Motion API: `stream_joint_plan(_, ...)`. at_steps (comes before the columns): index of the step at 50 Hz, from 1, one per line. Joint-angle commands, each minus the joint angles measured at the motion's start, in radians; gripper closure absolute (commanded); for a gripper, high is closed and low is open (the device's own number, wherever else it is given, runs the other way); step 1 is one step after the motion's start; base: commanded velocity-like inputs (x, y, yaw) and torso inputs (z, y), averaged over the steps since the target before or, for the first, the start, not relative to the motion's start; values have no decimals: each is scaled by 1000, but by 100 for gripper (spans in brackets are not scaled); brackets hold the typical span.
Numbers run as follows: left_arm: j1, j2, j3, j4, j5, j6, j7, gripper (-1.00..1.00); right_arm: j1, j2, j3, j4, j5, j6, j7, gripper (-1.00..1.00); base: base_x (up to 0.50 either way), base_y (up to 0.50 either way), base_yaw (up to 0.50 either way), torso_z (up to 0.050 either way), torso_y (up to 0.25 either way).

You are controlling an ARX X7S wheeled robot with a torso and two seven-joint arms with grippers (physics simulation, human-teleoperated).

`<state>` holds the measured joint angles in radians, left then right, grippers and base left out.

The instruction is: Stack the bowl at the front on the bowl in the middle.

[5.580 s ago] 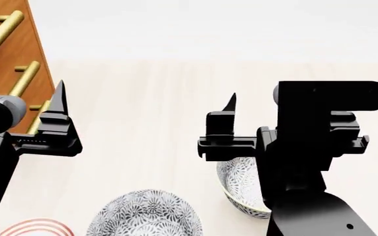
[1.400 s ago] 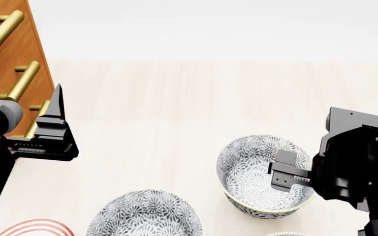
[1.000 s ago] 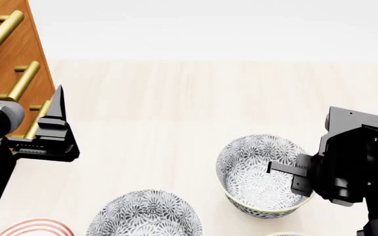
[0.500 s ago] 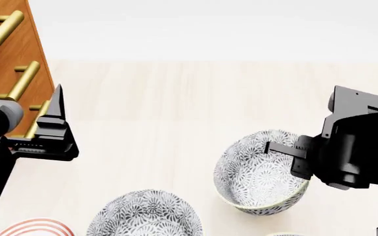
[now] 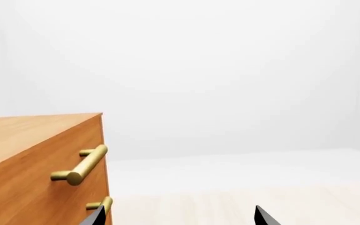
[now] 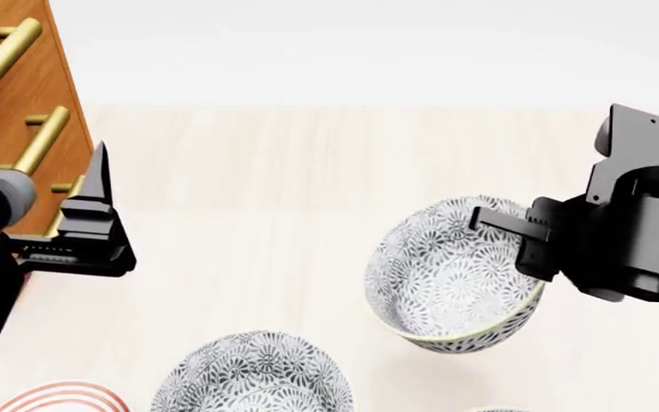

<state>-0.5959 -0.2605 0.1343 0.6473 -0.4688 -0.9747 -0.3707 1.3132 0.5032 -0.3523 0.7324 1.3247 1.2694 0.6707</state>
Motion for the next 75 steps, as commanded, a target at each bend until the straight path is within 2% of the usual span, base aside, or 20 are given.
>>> stream_joint_plan(1, -12, 15, -32, -6, 1, 4, 25, -100, -5, 3, 133, -69, 110, 51, 27, 100, 0, 0, 0, 0, 0)
stream_joint_plan(11, -8, 15, -41, -12, -6, 14, 22, -100, -31, 12, 262, -116, 305, 102, 134, 100, 0, 0, 0, 0, 0)
stream_joint_plan(19, -13, 15, -48, -6, -16, 7, 14, -100, -44, 20, 301, -142, 393, 122, 188, 100, 0, 0, 0, 0, 1)
stream_joint_plan(25, -20, 13, -53, -2, -23, 0, 9, -100, -93, 21, 351, -232, 564, 139, 346, 100, 0, 0, 0, 0, 0)
stream_joint_plan(32, -38, 12, -65, 12, -40, -24, -2, -100, -120, 41, 360, -303, 732, 137, 467, 100, 0, 0, 0, 0, 0)
stream_joint_plan(45, -51, 11, -60, 12, -46, -25, -11, -100, -262, 75, 368, -527, 993, 80, 575, 100, 0, 0, 0, 0, 0)
stream_joint_plan(75, -58, 5, -52, 2, -60, -14, -23, -100, -385, 66, 332, -721, 1074, 69, 560, 100, 0, 0, 0, 0, 0)
